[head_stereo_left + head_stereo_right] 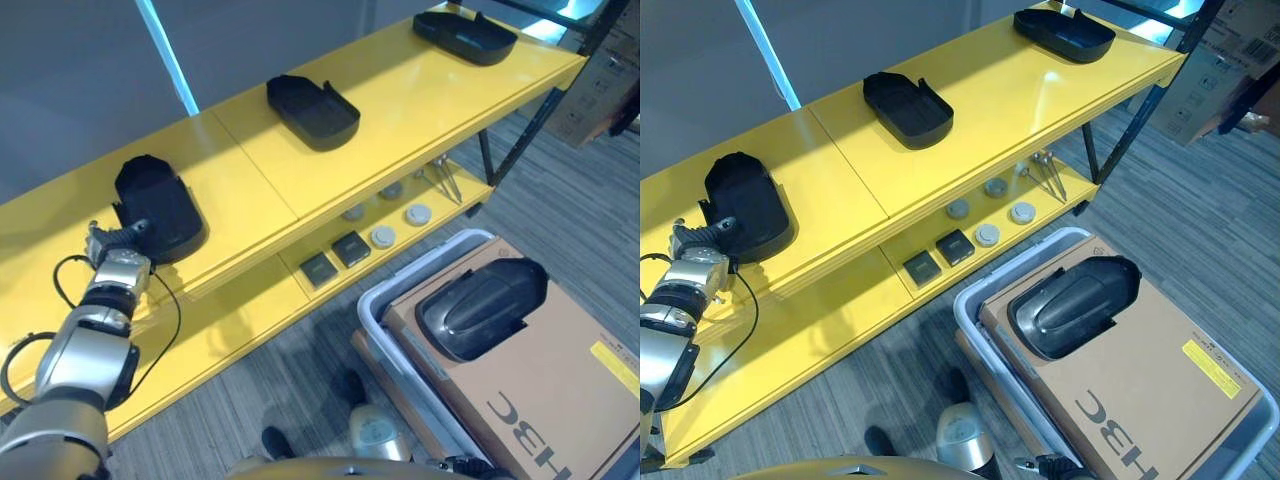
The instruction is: Move parts from the plastic box to the shelf.
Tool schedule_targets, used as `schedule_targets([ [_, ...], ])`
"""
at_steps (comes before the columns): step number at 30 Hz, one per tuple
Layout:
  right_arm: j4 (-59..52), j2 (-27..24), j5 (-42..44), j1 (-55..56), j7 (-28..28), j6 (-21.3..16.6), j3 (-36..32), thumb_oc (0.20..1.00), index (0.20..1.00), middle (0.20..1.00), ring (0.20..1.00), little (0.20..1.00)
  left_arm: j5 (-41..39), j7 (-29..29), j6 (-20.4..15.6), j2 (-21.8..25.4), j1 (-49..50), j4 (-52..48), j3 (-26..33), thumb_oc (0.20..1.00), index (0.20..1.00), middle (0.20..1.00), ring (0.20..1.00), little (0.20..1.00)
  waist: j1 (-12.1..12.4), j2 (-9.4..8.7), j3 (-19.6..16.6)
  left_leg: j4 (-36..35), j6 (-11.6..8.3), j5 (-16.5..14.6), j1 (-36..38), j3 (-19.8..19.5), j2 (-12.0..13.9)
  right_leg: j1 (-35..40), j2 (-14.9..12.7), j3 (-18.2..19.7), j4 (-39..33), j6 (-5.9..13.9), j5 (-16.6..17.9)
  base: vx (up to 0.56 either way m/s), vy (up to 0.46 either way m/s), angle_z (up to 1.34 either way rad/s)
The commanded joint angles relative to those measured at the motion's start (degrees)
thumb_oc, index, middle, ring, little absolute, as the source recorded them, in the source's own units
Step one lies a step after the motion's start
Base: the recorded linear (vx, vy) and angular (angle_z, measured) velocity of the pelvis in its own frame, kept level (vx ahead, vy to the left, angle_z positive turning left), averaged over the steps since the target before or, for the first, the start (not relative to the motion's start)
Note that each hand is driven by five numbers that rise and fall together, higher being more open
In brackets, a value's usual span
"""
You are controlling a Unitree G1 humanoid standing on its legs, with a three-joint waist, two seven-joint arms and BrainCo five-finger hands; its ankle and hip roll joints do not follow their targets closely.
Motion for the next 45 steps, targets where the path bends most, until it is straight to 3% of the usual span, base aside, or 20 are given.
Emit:
schedule_targets([
  [1,2.5,-1.2,-2.2,0.5,-0.6,-0.7,1.7,1.0,1.0,1.0,1.0,1.0,-0.3,-1.1,-2.9,5.3,-3.3,-2.5,2.2,1.0,1.0,1.0,1.0,1.0,1.4,-0.55,-2.8,4.7,-3.31,-1.7,-3.0,-6.9,6.9,1.5,-4.6,0.5,2.3,4.42,-4.3,0.02,0.014,0.08],
  [5,2.6,-0.9,-2.6,0.8,-1.1,-0.6,0.8,1.0,1.0,1.0,1.0,1.0,2.1,-2.8,-4.4,7.4,-2.0,-7.5,2.4,1.0,1.0,1.0,1.0,1.0,2.7,-0.35,-3.4,4.5,-3.27,-1.8,-2.6,-7.3,6.8,2.3,-4.7,-0.2,1.6,4.59,-4.0,0.0,0.01,0.08],
  [11,2.1,0.0,-3.0,1.8,-2.1,0.1,-0.5,1.0,1.0,1.0,1.0,1.0,2.6,-4.0,-11.2,10.2,1.6,-19.0,2.9,1.0,1.0,1.0,1.0,1.0,4.8,-0.38,-4.1,4.4,-3.04,-2.1,-2.3,-7.9,6.8,3.3,-5.1,-1.2,1.0,4.86,-3.7,0.01,0.002,0.09],
  [14,1.9,0.7,-2.9,2.5,-2.5,0.2,-1.3,1.0,1.0,1.0,1.0,1.0,0.3,-6.1,-16.5,10.4,4.9,-31.5,4.2,1.0,1.0,1.0,1.0,1.0,5.9,-0.78,-4.0,4.4,-2.91,-2.2,-2.3,-8.4,6.7,3.6,-5.2,-1.7,1.0,4.83,-3.7,0.01,-0.011,0.08],
  [16,1.8,1.5,-3.0,3.1,-2.9,0.0,-2.0,1.0,1.0,1.0,1.0,1.0,-2.4,-9.3,-18.4,8.5,9.0,-43.6,6.0,1.0,1.0,1.0,1.0,1.0,6.7,-1.11,-3.9,4.2,-2.82,-2.4,-2.3,-8.7,6.6,3.9,-5.3,-2.1,0.7,4.9,-3.7,0.01,-0.019,0.07],
  [17,1.6,2.3,-2.8,3.6,-3.2,-0.1,-2.7,1.0,1.0,1.0,1.0,1.0,-3.9,-13.3,-19.7,5.5,13.3,-53.7,7.4,1.0,1.0,1.0,1.0,1.0,7.4,-1.44,-3.8,4.1,-2.79,-2.5,-2.4,-9.1,6.5,3.9,-5.4,-2.4,0.6,4.98,-3.6,0.0,-0.024,0.06],
  [20,0.2,3.3,-3.1,4.4,-3.9,0.3,-3.7,1.0,1.0,1.0,1.0,1.0,-4.7,-19.1,-20.9,-0.6,20.3,-66.9,7.8,1.0,1.0,1.0,1.0,1.0,8.2,-1.77,-3.4,3.9,-2.84,-2.5,-2.8,-9.7,6.4,3.8,-5.5,-2.8,0.4,5.13,-3.4,-0.01,-0.025,0.07],
  [23,-0.6,3.9,-2.9,4.9,-4.4,0.4,-4.0,1.0,1.0,1.0,1.0,1.0,-9.4,-24.4,-19.3,-5.0,25.9,-72.3,7.0,1.0,1.0,1.0,1.0,1.0,8.9,-1.96,-3.2,3.9,-2.97,-2.5,-3.2,-10.1,6.4,3.6,-5.4,-3.1,0.3,5.23,-3.2,-0.01,-0.021,0.01],
  [25,-0.9,4.0,-2.0,4.9,-4.4,0.5,-4.0,1.0,1.0,1.0,1.0,1.0,-10.4,-26.3,-21.3,-7.4,29.2,-73.3,5.7,1.0,1.0,1.0,1.0,1.0,9.3,-2.06,-3.0,4.0,-2.96,-2.5,-3.6,-10.1,6.4,3.3,-5.3,-3.2,0.2,5.25,-3.1,-0.03,-0.028,-0.01],
  [26,-0.6,4.0,-1.8,4.8,-4.3,0.2,-4.0,1.0,1.0,1.0,1.0,1.0,-9.6,-26.6,-22.6,-7.9,30.3,-73.4,5.1,0.586,0.586,0.586,0.586,0.586,9.4,-2.05,-2.8,4.1,-2.98,-2.5,-3.8,-10.1,6.5,3.2,-5.3,-3.2,0.2,5.23,-3.0,-0.04,-0.014,-0.01],
  [27,-0.4,4.0,-1.6,4.8,-4.3,-0.1,-3.9,1.0,1.0,1.0,1.0,1.0,-9.1,-26.2,-23.8,-8.3,31.0,-73.4,4.6,0.231,0.231,0.231,0.231,0.231,9.5,-2.04,-2.7,4.2,-2.96,-2.5,-4.0,-10.1,6.5,3.1,-5.3,-3.2,0.1,5.2,-2.9,-0.04,-0.006,-0.01],
  [28,-0.3,4.0,-1.5,4.7,-4.3,-0.3,-3.8,1.0,1.0,1.0,1.0,1.0,-9.7,-26.2,-24.2,-8.6,31.5,-73.3,4.1,0.2,0.2,0.2,0.2,0.2,9.6,-2.01,-2.5,4.2,-2.94,-2.4,-4.1,-10.2,6.5,3.0,-5.3,-3.1,0.1,5.19,-2.9,-0.03,-0.002,-0.01],
  [45,-0.9,3.5,0.2,4.3,-4.2,-0.2,-1.7,1.0,1.0,1.0,1.0,1.0,-11.9,-18.2,-27.1,-12.2,31.2,-60.5,-0.9,0.2,0.2,0.2,0.2,0.2,8.5,-1.79,-1.5,5.0,-2.93,-2.2,-4.7,-9.5,6.8,1.8,-5.9,-2.8,0.7,5.65,-2.1,0.0,-0.001,0.0],
])
